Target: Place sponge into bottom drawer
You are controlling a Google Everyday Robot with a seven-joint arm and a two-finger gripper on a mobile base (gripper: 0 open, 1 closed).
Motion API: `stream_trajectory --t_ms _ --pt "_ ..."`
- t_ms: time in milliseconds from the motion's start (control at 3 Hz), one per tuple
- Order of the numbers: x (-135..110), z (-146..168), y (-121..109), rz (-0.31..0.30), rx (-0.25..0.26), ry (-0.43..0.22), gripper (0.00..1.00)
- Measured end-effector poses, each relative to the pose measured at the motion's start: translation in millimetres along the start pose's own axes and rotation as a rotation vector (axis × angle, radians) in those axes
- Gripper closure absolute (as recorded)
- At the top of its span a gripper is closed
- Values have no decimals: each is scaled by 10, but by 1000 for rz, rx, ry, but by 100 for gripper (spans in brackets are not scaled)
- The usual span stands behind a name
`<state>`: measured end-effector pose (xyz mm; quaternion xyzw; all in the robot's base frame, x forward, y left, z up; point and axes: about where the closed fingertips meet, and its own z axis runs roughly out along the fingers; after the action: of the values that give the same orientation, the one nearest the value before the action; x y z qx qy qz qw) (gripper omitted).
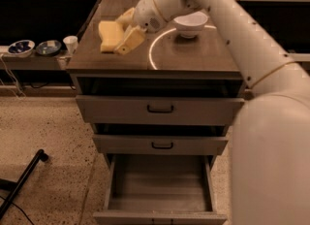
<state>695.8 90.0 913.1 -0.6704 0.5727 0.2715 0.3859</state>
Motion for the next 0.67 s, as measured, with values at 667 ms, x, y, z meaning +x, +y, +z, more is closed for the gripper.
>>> stream_trajectory --t_ms 667 --pt "290 -906 597 -29 122 113 100"
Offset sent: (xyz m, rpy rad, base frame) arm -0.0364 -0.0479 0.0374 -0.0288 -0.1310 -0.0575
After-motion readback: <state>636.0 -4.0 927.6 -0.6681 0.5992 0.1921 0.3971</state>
